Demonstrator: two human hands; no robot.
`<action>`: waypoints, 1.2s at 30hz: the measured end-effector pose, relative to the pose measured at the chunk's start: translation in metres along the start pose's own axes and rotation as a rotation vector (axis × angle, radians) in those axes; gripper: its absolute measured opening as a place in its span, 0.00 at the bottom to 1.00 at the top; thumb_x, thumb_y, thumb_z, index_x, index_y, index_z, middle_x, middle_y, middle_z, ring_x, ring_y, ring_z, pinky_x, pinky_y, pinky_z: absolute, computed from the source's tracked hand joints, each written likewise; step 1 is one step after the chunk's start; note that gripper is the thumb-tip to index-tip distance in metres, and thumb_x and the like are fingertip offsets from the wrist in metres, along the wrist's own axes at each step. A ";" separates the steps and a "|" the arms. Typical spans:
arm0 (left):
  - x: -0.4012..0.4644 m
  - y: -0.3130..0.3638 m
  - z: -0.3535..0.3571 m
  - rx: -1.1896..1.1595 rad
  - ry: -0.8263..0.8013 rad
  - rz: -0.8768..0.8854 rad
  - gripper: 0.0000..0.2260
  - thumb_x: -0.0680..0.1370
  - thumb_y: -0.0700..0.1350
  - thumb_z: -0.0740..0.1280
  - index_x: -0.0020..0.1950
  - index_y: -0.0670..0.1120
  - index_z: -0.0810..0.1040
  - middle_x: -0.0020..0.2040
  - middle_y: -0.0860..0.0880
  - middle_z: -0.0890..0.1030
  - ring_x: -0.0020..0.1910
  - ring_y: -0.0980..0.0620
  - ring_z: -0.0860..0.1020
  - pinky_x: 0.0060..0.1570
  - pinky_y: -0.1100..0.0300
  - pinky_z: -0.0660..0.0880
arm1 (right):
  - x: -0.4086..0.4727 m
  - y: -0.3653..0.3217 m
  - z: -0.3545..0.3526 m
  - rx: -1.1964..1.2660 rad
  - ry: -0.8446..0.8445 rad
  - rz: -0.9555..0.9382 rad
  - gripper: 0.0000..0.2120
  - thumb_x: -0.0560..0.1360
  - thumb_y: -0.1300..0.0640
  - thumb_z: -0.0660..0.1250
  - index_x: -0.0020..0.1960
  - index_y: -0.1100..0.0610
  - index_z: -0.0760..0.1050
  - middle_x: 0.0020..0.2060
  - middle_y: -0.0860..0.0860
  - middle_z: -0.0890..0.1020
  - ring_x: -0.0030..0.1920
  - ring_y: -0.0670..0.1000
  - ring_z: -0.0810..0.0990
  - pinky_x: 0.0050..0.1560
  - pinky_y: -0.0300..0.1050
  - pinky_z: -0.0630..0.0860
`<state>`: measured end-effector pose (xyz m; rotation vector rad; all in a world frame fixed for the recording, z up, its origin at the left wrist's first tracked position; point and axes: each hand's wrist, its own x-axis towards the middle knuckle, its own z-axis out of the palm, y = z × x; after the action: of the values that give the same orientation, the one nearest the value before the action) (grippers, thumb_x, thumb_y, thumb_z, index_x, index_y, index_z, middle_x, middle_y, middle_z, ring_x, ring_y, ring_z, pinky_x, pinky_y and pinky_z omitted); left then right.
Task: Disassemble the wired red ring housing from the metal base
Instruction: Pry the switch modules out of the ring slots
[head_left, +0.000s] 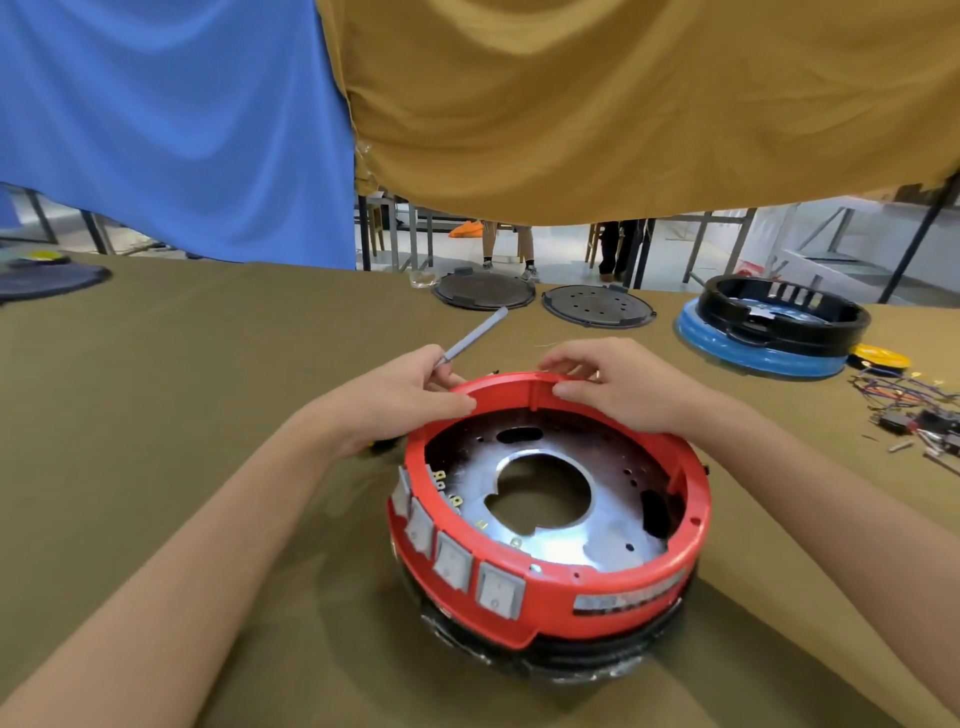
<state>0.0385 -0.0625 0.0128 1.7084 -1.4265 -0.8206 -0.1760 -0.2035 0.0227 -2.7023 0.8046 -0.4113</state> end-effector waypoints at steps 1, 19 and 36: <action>-0.003 0.000 0.002 0.009 0.033 0.007 0.12 0.77 0.38 0.67 0.44 0.48 0.64 0.56 0.49 0.82 0.46 0.50 0.79 0.50 0.47 0.77 | 0.000 -0.003 -0.002 -0.013 0.020 0.008 0.14 0.80 0.54 0.67 0.65 0.51 0.77 0.58 0.47 0.82 0.55 0.45 0.79 0.58 0.40 0.74; -0.063 -0.006 0.013 0.196 0.247 -0.009 0.06 0.76 0.40 0.62 0.45 0.46 0.65 0.43 0.42 0.75 0.39 0.48 0.70 0.42 0.52 0.68 | -0.136 -0.067 -0.011 0.203 -0.226 -0.107 0.09 0.76 0.48 0.71 0.56 0.45 0.83 0.51 0.37 0.84 0.53 0.39 0.81 0.54 0.36 0.77; -0.117 0.007 0.058 0.376 0.178 0.426 0.14 0.81 0.54 0.62 0.40 0.51 0.63 0.36 0.54 0.72 0.31 0.61 0.69 0.33 0.67 0.67 | -0.171 -0.064 0.035 0.118 0.387 -0.221 0.06 0.77 0.56 0.71 0.53 0.50 0.83 0.51 0.42 0.80 0.52 0.41 0.78 0.50 0.33 0.76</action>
<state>-0.0346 0.0440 -0.0095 1.6020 -1.8102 -0.1705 -0.2703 -0.0485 -0.0192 -2.6422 0.5495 -1.0224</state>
